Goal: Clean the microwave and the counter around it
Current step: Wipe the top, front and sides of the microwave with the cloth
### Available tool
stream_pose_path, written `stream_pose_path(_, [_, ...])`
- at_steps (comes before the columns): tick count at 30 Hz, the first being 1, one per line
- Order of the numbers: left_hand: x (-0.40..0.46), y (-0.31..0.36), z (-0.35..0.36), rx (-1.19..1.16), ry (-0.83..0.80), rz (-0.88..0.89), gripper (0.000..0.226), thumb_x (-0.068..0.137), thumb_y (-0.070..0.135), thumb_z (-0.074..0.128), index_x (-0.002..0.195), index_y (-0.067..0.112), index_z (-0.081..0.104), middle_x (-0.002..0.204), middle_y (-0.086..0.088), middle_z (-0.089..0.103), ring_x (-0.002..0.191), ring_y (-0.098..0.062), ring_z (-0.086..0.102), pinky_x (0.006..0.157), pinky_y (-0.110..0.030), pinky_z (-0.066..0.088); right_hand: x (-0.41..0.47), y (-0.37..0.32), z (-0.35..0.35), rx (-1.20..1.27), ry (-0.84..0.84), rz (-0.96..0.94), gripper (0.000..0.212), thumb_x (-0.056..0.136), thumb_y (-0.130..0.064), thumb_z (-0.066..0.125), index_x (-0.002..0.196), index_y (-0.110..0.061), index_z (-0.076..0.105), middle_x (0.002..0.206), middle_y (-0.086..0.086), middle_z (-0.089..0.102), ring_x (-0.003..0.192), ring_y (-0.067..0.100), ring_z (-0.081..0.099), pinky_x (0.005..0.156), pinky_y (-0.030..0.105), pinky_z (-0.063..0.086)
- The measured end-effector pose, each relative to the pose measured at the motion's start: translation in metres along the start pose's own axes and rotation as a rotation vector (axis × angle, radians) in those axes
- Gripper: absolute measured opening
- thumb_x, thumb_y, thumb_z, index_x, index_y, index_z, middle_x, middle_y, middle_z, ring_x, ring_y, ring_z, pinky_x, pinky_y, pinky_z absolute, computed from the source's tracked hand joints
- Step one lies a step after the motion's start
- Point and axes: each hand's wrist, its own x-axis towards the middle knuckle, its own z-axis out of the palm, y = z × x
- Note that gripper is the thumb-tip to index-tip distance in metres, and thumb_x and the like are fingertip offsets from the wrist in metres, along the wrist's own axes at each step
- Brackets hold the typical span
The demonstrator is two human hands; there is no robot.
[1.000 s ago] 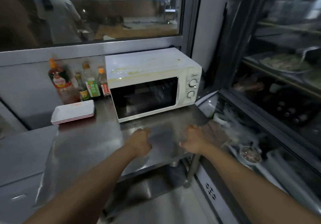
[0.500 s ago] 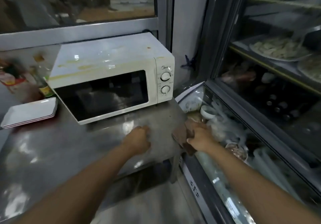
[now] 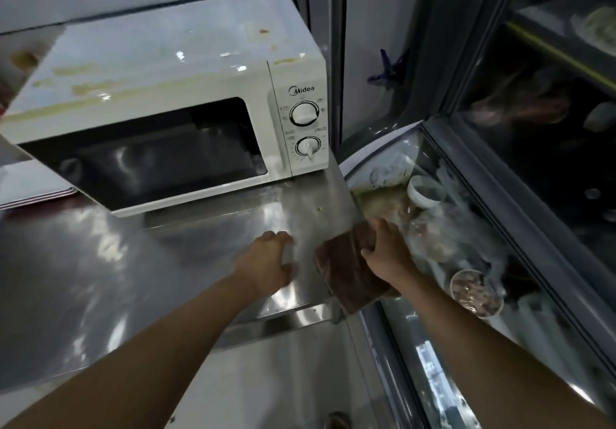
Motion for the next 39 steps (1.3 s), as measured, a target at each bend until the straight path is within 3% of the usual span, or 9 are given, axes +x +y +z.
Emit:
stream_pose_path(12, [0.008,-0.008,0.006,-0.064,-0.011,0.038,0.048,0.085,0.022,0.061,0.131,0.016,0.046,0.128,-0.008,0.049,0.115,-0.024,0.052,0.092,-0.031,0.044,0.009,0.005,0.015,-0.041,0.006,0.073,0.057,0.088,-0.011,0.058,0.14,-0.01,0.032,0.138,0.015,0.043,0.129,0.031,0.041,0.107,0.036,0.035])
stream_pose_path(18, [0.004,-0.011,0.005,-0.074,-0.016,0.051,0.05,0.085,0.022,0.062,0.132,0.019,0.045,0.13,-0.007,0.048,0.119,-0.024,0.049,0.099,-0.035,0.043,0.001,0.004,0.01,-0.223,0.087,0.054,0.029,0.091,-0.015,0.053,0.117,-0.003,0.05,0.123,0.018,0.053,0.116,0.034,0.05,0.093,0.037,0.041])
stream_pose_path(22, [-0.003,-0.011,-0.005,-0.13,0.01,0.074,0.049,0.084,0.021,0.063,0.131,0.016,0.046,0.129,-0.01,0.049,0.118,-0.026,0.05,0.098,-0.033,0.042,-0.014,-0.014,-0.006,-0.139,0.071,-0.03,0.02,0.09,-0.014,0.055,0.105,-0.002,0.053,0.114,0.018,0.055,0.109,0.032,0.052,0.086,0.033,0.04])
stream_pose_path(24, [-0.007,-0.01,-0.015,-0.158,0.026,0.085,0.05,0.084,0.019,0.064,0.13,0.015,0.047,0.128,-0.011,0.051,0.115,-0.026,0.052,0.095,-0.031,0.042,-0.022,-0.028,-0.019,-0.026,0.032,-0.077,0.004,0.087,-0.008,0.056,0.089,-0.006,0.054,0.096,0.012,0.058,0.096,0.027,0.055,0.076,0.029,0.037])
stream_pose_path(26, [-0.013,-0.01,-0.027,-0.198,0.036,0.096,0.051,0.082,0.019,0.067,0.129,0.016,0.048,0.127,-0.01,0.053,0.113,-0.024,0.054,0.091,-0.027,0.041,-0.032,-0.047,-0.035,0.094,0.011,-0.128,0.023,0.084,-0.001,0.056,0.07,-0.017,0.047,0.074,0.0,0.053,0.078,0.02,0.052,0.069,0.027,0.034])
stream_pose_path(30, [-0.025,-0.013,-0.059,-0.27,0.029,0.119,0.063,0.079,0.023,0.073,0.134,0.018,0.043,0.129,-0.007,0.053,0.115,-0.021,0.053,0.084,-0.019,0.036,-0.052,-0.093,-0.061,0.278,-0.073,-0.167,0.025,0.087,-0.003,0.058,0.076,-0.024,0.051,0.083,-0.002,0.059,0.083,0.015,0.055,0.076,0.028,0.042])
stream_pose_path(34, [-0.043,-0.018,-0.097,-0.475,0.098,0.129,0.086,0.072,0.021,0.079,0.143,0.017,0.03,0.127,-0.005,0.05,0.117,-0.021,0.051,0.089,-0.022,0.04,-0.071,-0.145,-0.084,0.413,-0.135,-0.282,0.027,0.087,0.005,0.055,0.076,-0.02,0.051,0.08,0.0,0.059,0.083,0.016,0.056,0.073,0.029,0.043])
stream_pose_path(36, [-0.052,-0.024,-0.116,-0.661,0.086,0.112,0.091,0.072,0.016,0.079,0.145,0.014,0.025,0.119,-0.004,0.054,0.106,-0.017,0.056,0.087,-0.023,0.045,-0.081,-0.169,-0.09,0.484,-0.155,-0.328,0.027,0.086,0.008,0.053,0.08,-0.018,0.053,0.079,-0.001,0.059,0.078,0.013,0.056,0.069,0.024,0.045])
stream_pose_path(39, [-0.068,-0.037,-0.144,-1.072,-0.072,0.1,0.062,0.079,0.009,0.073,0.134,0.012,0.043,0.104,-0.001,0.063,0.086,-0.008,0.064,0.064,-0.015,0.051,-0.092,-0.204,-0.096,0.62,-0.162,-0.376,0.021,0.088,0.011,0.049,0.101,-0.003,0.056,0.089,0.006,0.061,0.082,0.013,0.058,0.07,0.02,0.048])
